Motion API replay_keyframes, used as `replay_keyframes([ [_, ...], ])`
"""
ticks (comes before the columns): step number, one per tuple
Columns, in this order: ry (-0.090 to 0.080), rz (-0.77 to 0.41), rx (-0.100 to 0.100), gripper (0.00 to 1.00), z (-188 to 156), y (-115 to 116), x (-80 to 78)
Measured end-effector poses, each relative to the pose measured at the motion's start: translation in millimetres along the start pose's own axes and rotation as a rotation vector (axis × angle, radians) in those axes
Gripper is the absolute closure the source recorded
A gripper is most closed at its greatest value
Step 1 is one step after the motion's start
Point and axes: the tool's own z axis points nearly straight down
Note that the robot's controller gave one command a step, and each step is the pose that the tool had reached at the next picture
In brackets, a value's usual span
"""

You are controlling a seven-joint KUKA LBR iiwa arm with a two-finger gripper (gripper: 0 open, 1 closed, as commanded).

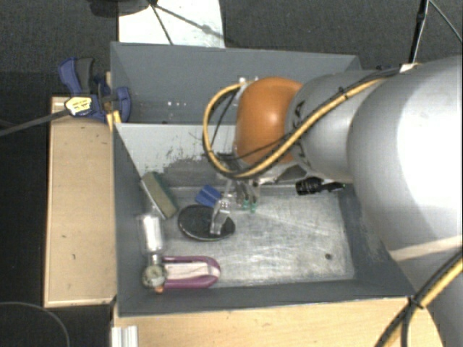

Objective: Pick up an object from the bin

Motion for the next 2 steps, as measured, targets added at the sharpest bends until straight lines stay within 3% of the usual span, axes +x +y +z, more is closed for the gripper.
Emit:
replay_keyframes([
  [1,0.007,0.235,0.007,0.00,4.8,16.8,-0.9],
  [2,0.011,0.231,0.006,1.00,3.3,18.2,-0.7],
])
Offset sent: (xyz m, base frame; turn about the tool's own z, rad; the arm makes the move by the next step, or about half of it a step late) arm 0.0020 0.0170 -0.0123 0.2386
